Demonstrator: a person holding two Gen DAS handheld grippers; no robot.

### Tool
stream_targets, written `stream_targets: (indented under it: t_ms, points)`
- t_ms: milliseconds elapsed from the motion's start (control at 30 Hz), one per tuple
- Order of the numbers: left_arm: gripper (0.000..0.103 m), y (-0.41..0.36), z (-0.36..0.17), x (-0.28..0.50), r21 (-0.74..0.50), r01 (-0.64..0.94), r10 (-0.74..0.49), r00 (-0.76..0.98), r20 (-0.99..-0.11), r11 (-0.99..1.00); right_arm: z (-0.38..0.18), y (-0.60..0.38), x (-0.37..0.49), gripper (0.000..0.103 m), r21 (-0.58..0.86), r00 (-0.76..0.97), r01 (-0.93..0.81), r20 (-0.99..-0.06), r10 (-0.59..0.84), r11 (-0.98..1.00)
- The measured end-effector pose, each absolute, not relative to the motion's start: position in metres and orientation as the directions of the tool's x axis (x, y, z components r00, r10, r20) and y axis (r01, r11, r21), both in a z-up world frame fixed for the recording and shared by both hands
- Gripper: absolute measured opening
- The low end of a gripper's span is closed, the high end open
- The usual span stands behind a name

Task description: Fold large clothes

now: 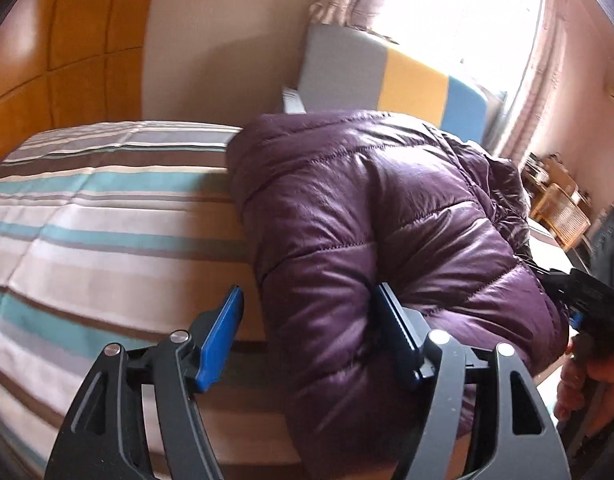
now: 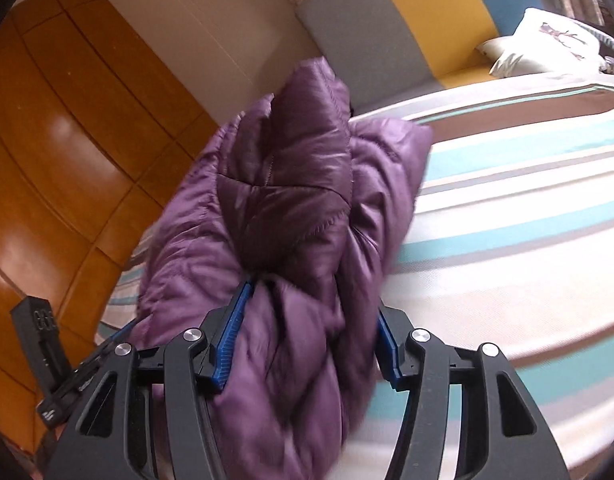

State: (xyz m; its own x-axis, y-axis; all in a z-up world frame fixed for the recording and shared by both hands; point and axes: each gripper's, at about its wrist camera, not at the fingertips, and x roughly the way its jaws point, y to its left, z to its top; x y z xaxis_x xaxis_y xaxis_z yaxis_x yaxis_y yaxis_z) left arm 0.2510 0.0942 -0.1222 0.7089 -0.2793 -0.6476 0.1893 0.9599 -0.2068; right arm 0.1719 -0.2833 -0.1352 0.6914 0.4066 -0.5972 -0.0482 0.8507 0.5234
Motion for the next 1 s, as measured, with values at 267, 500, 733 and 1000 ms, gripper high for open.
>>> stream_targets:
  t_ms: [267, 500, 733, 1000]
  points:
    - [0.054, 0.093, -0.065, 0.227, -0.193, 0.168, -0.25, 0.787, -0.564, 0.967, -0.089, -0.288, 0.145, 0.049, 0.432, 0.757, -0.049, -0.572, 0.316, 0.9]
    - [0.051, 0.032, -0.073, 0.256, -0.041, 0.321, -0.269, 0.709, -0.652, 0.946, -0.066, -0.247, 0.218, 0.03, 0.298, 0.75, -0.094, -0.606, 0.264, 0.95]
    - [0.051, 0.02, -0.1, 0.25, 0.017, 0.395, -0.278, 0.675, -0.683, 0.918, -0.133, -0.25, 0.229, 0.026, 0.26, 0.614, 0.075, -0.773, 0.161, 0.963]
    - [0.052, 0.026, -0.116, 0.249, 0.003, 0.382, -0.28, 0.682, -0.675, 0.924, -0.153, -0.241, 0.228, 0.026, 0.212, 0.654, 0.065, -0.747, 0.119, 0.975]
